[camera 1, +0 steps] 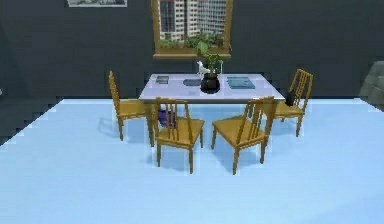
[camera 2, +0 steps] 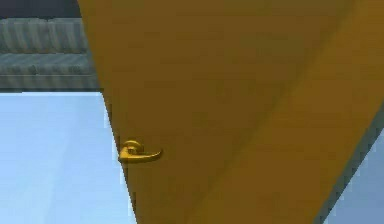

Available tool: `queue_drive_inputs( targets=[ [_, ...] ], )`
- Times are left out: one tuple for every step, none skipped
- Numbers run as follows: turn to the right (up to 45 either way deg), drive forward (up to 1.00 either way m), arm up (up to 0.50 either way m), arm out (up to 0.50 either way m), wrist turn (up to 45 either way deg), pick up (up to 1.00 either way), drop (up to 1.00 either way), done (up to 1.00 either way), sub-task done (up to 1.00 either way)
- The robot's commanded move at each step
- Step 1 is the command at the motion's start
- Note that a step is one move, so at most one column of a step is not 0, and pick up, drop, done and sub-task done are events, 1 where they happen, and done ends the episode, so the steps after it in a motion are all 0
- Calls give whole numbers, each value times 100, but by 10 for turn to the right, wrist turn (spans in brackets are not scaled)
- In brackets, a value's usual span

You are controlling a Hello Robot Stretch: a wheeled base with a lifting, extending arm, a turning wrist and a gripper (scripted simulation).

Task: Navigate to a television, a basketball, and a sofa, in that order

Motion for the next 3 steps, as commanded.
queue_drive_inputs(
  targets=[
    [150, 0, 0, 0, 0, 0, 0, 0, 0],
    [0, 45, 0, 0, 0, 0, 0, 0, 0],
    [150, 0, 0, 0, 0, 0, 0, 0, 0]
  ],
)
